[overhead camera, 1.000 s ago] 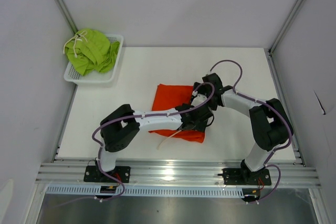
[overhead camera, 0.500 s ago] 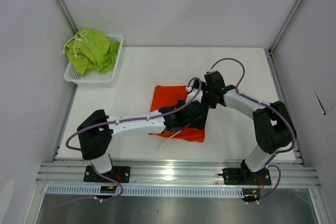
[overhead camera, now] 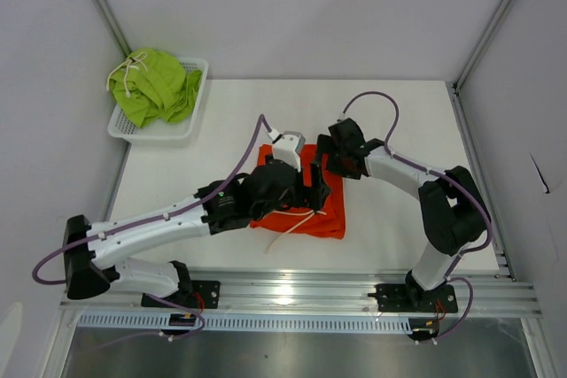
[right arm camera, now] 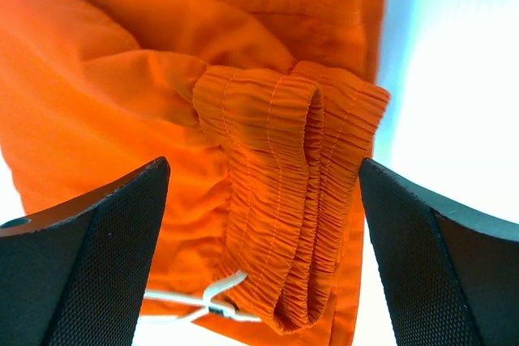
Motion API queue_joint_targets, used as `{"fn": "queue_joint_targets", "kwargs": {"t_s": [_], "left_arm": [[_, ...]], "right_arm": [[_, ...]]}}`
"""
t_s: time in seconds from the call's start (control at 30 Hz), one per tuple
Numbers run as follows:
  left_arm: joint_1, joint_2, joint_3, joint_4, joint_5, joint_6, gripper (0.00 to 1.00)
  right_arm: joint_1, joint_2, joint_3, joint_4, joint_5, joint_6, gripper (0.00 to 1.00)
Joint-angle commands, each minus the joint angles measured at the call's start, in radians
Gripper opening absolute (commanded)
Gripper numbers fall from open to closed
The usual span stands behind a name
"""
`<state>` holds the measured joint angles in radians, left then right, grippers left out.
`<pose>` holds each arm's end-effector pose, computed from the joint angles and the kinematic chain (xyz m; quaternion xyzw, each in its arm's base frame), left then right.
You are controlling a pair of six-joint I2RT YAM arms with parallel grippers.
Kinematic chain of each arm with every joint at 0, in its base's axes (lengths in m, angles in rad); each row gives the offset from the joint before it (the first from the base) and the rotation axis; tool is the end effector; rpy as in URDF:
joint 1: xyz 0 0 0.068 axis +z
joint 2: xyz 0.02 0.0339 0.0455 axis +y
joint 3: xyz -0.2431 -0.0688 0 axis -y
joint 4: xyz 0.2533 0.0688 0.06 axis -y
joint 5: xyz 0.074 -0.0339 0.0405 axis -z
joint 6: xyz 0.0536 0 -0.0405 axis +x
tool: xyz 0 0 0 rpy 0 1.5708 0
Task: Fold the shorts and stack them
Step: Fold the shorts
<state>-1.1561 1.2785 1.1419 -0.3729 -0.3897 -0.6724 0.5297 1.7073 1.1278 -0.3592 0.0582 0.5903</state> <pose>0.1463 -0.2819 0.3110 0.1075 0.8450 -0.2914 0.4353 0.3236 0.1859 0.1630 0.0378 0.9494 0.1416 0.2779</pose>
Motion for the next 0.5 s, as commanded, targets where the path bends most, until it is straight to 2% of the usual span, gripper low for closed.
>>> {"fn": "queue_joint_targets", "kwargs": {"t_s": [0.0, 0.2, 0.4, 0.43, 0.47], "left_arm": [[0.004, -0.059, -0.045, -0.035, -0.005, 0.0, 0.92], [0.01, -0.117, -0.106, -0.035, -0.008, -0.009, 0.92], [0.019, -0.123, -0.131, -0.032, 0.0, -0.009, 0.92], [0.021, -0.125, -0.134, -0.031, 0.0, -0.009, 0.92], [0.021, -0.125, -0.137, -0.031, 0.0, -0.009, 0.92]], "right_arm": [[0.023, 0.044, 0.076, -0.041, 0.147, -0.018, 0.99], [0.061, 0.136, 0.133, -0.107, 0.279, 0.0, 0.99], [0.064, 0.181, 0.138, -0.087, 0.262, 0.006, 0.99], [0.064, 0.181, 0.136, -0.081, 0.261, 0.008, 0.97], [0.065, 0.18, 0.133, -0.077, 0.261, 0.006, 0.9]]}}
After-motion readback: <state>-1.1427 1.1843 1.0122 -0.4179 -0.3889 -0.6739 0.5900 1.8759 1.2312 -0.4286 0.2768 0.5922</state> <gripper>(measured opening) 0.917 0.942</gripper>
